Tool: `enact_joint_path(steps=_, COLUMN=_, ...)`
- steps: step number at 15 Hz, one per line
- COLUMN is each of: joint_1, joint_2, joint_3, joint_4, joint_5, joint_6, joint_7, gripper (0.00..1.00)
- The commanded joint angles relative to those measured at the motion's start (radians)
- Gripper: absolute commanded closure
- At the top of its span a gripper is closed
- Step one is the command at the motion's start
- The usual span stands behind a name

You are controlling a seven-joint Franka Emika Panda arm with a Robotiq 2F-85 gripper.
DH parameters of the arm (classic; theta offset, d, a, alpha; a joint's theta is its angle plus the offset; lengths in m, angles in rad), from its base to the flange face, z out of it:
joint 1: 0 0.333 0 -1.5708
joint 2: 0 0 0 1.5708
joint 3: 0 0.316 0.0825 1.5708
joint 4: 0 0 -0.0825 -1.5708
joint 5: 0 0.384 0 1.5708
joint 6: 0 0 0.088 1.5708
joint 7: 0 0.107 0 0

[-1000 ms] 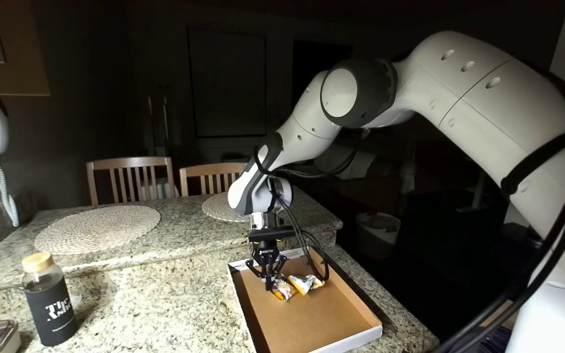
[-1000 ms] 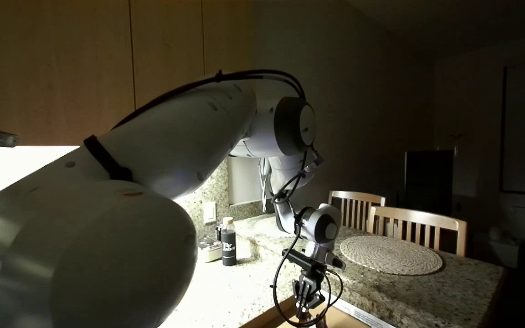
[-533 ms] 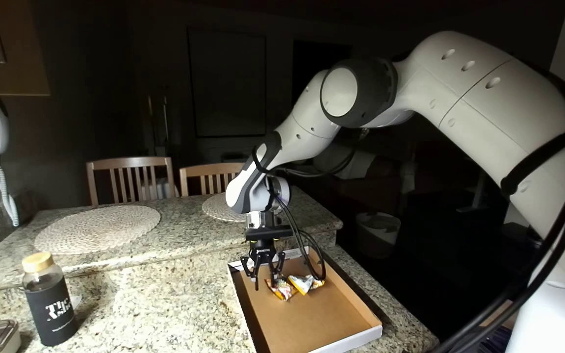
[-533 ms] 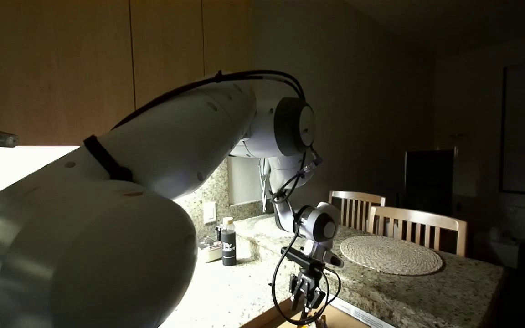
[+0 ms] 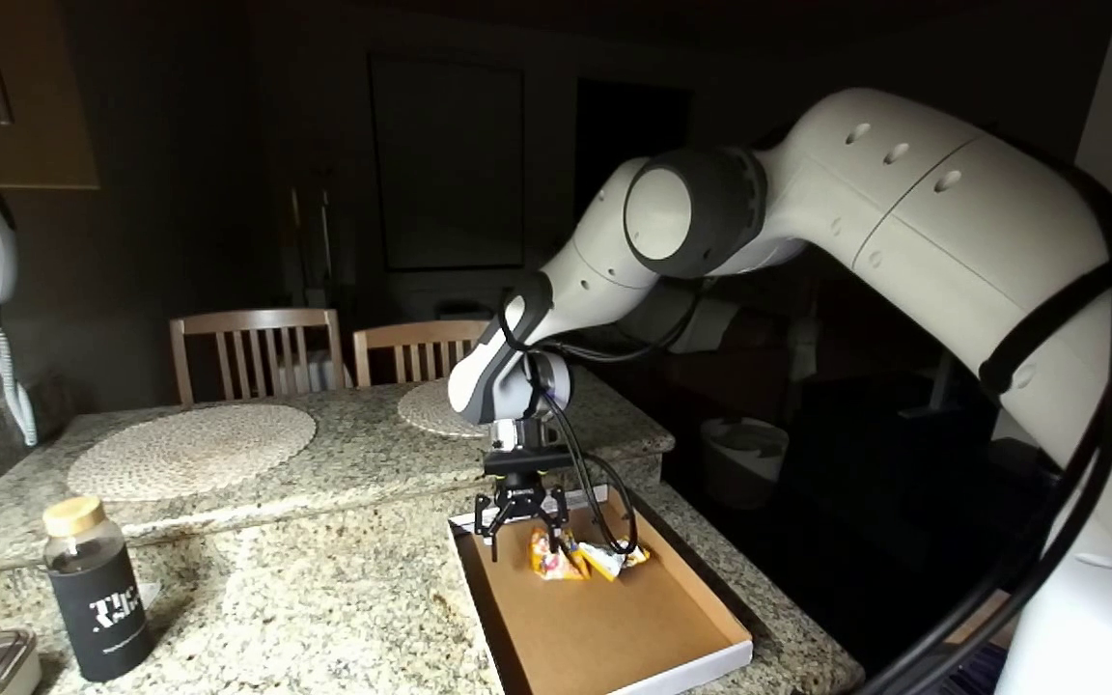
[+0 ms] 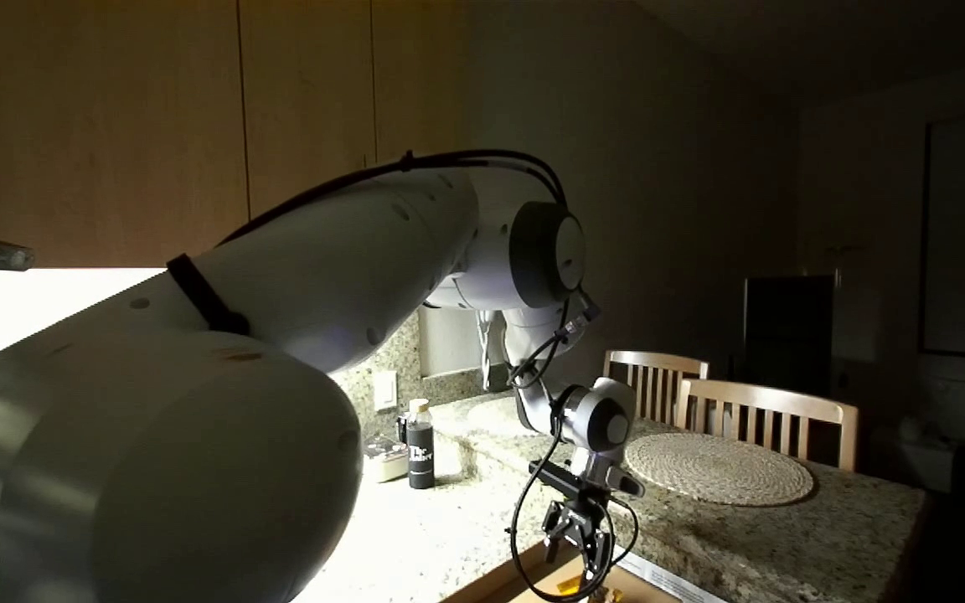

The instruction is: Remove the two sachets out of the box, one at a time

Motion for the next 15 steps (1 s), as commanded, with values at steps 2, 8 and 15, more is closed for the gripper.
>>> enact_joint_path(steps=2, joint_1=0.027, joint_2=0.028, joint_3=-0.034, joint_4=0.046, joint_5=-0.010, joint_6=-0.047, joint_7=0.105, gripper=0.00)
enact_joint_path(steps=8, joint_1=0.043, joint_2=0.059, joint_3=-0.051, joint_4=0.089, joint_5=-0.020, joint_6=-0.152, joint_7=0.161, gripper=0.40)
enact_joint_path(steps=15, joint_1=0.040, joint_2=0.079, joint_3=-0.054, joint_4=0.134, joint_5=-0.019, joint_6=-0.217, joint_7=0.159, gripper=0.85)
